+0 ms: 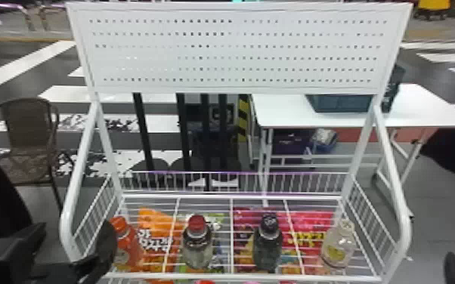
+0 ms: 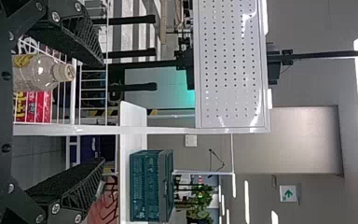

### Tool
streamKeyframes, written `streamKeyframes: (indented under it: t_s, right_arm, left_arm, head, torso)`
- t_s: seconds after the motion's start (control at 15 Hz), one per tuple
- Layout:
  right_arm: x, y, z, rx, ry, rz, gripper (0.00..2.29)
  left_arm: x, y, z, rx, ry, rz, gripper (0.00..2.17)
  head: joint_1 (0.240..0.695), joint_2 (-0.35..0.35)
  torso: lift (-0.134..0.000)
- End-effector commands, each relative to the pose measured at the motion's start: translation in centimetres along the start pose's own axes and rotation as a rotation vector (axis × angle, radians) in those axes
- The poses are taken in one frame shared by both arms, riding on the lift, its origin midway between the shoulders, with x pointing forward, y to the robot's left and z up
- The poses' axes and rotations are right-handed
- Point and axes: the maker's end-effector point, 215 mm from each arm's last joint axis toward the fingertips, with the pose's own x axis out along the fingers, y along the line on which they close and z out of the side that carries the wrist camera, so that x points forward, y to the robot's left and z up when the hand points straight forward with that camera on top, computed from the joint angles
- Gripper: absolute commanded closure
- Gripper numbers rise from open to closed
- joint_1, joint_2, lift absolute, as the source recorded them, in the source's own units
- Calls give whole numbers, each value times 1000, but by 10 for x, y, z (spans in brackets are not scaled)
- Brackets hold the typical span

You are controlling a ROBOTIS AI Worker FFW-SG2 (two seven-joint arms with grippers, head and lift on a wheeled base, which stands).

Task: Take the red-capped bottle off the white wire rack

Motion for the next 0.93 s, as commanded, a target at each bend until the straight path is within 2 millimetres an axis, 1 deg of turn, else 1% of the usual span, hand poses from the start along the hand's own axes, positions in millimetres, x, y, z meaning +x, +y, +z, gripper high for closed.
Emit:
streamKeyframes:
  t_s: [0.0, 0.33, 0.47, 0.6, 0.67, 0.73, 0.8, 0.87]
  right_arm:
    - [-1, -2, 2, 0, -3, -5, 174]
    - [-1, -1, 7, 2, -14, -6, 174]
    - [-2, -1, 5, 3, -12, -7, 174]
    - [-2, -1, 5, 4, -11, -8, 174]
    - [-2, -1, 6, 4, -14, -8, 174]
    - [-2, -2, 4, 5, -12, -9, 174]
    - [-2, -2, 4, 6, -13, -10, 174]
    - [-3, -1, 1, 11, -9, -11, 174]
  left_arm:
    - [0, -4, -1, -3, 2, -6, 87]
    - [-1, -17, -1, -10, 3, -29, 87]
    - [-3, -24, -1, 2, 0, -37, 87]
    - [-4, -26, -2, 1, 3, -40, 87]
    - [-5, -33, -6, -1, 9, -50, 87]
    - [-10, -47, -15, 3, 28, -70, 87]
    - [-18, -70, -30, 19, 47, -95, 87]
    - [-23, -91, -39, 19, 39, -113, 87]
  head:
    - [499, 0]
    - [499, 0]
    - [499, 0]
    - [499, 0]
    - [499, 0]
    - [499, 0]
    - [499, 0]
    - [499, 0]
  torso:
    - [0]
    - [0]
    - [0]
    - [0]
    - [0]
    - [0]
    - [0]
    - [0]
